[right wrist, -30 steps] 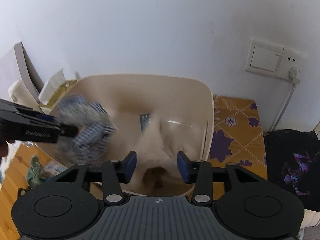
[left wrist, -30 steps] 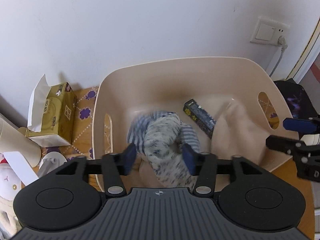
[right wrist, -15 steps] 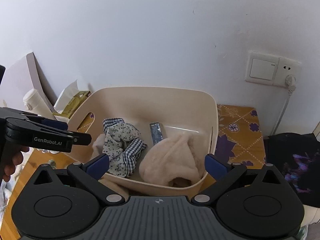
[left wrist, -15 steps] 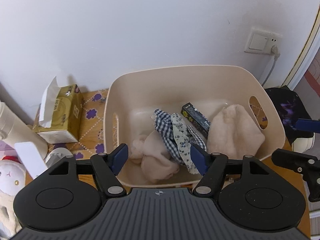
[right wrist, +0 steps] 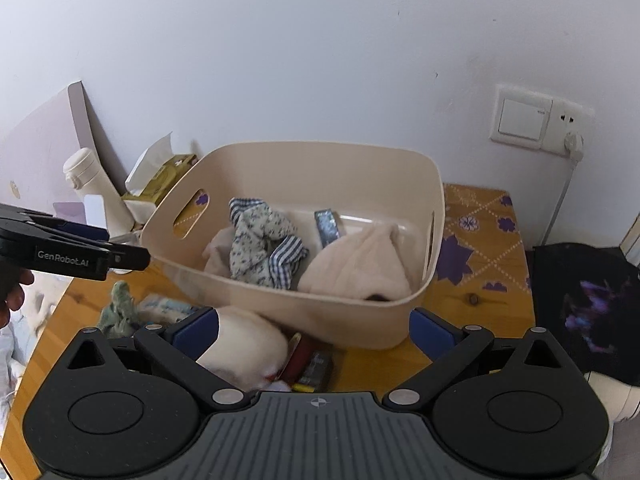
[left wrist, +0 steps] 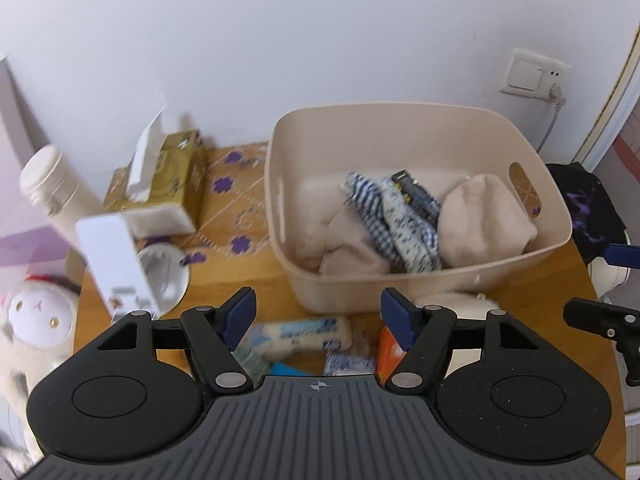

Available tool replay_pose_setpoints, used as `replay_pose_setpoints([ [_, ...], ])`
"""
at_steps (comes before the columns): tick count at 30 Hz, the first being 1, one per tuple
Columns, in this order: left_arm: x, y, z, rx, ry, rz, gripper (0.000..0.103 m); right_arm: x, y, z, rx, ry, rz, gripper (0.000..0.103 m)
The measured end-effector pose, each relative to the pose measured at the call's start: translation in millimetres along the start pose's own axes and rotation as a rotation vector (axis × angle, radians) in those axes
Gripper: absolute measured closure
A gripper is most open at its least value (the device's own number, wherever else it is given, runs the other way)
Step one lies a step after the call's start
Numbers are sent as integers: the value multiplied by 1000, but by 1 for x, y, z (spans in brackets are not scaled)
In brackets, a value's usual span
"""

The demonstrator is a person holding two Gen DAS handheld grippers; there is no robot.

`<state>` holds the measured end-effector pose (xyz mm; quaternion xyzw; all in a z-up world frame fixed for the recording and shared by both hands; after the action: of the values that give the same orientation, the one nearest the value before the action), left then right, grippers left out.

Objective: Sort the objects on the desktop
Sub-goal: 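Move both tools back over the table toward the remaining items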

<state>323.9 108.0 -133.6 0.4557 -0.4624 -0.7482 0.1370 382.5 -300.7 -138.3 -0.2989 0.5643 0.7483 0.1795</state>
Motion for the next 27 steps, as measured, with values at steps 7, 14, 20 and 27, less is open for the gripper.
replay_pose_setpoints([
  [7, 28, 6, 18, -38, 47, 46, 32, 20, 4, 18, -19, 12, 36, 0],
  [14, 61, 3, 35, -63, 96, 114, 32, 45, -8, 30, -39, 10, 99, 0],
  [20, 85, -5, 44, -88, 136, 158, 32, 69, -23, 36, -66, 12, 155, 0],
  [27, 110, -7, 45, -92, 201, 221, 32, 95, -38, 54, -103, 41, 213, 0],
])
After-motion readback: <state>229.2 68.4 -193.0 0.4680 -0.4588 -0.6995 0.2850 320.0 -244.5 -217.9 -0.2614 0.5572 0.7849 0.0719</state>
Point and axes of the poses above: each gripper's, at about its wrist camera, not at the fingertips, and y roughly against the way its jaws point, z to its left, x to its underside, the point moved 6 cm from there along -y, roughly the way its jaws point, and after that the axes turned 6 degrees about -x, right-handed, at the moved point
